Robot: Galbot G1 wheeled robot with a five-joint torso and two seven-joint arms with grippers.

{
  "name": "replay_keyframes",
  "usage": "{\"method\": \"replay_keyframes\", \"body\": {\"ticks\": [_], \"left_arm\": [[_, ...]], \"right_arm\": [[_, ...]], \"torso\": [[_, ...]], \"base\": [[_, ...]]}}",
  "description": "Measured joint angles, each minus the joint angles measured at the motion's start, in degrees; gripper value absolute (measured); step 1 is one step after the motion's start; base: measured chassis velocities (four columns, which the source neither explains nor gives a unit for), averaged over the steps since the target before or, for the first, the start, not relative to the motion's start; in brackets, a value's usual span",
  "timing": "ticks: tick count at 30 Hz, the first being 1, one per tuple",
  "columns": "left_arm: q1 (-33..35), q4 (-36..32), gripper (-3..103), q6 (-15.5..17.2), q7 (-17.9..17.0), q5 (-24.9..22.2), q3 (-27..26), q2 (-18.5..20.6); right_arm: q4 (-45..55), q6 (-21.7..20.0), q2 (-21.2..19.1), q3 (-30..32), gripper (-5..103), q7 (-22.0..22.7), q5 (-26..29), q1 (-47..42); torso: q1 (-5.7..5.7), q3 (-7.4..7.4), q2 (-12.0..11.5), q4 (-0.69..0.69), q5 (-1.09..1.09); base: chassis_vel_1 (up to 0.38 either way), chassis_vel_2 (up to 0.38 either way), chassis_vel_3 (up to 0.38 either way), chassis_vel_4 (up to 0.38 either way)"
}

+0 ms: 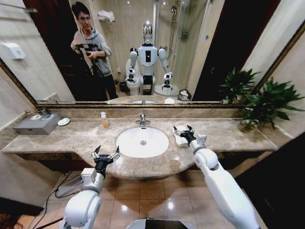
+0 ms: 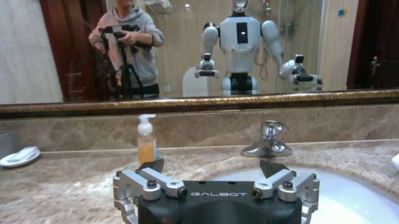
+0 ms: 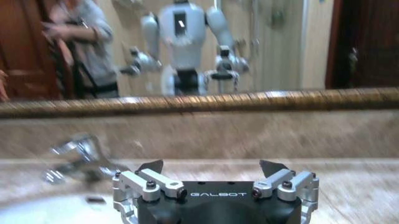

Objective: Pick up the towel from the sink counter and wipe the mirror surface.

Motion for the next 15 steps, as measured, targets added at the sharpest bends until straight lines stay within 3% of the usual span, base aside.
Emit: {"method": "replay_keyframes", "body": {"ticks": [3,15], "left_arm": [[0.0,0.0,100,0.0,0.0,0.0,0.0,0.0],[0.0,0.0,100,0.0,0.0,0.0,0.0,0.0]], "right_arm": [[-3.11,-3.04,-0.22,-0.74,100,0.37,-0.08,0.57],[-12.68,-3.69,-0.19,-6.17,100,-1.09,-2.4,7.07]], "torso": [[-0.06,-0.01,0.01,-0.04,0.02],[-0.07,-0.02,0.02,0.01,0.01]], "base": [[-0.026,0.001,0.003,-0.011],[0.02,-0.007,-0.006,0.002]]}}
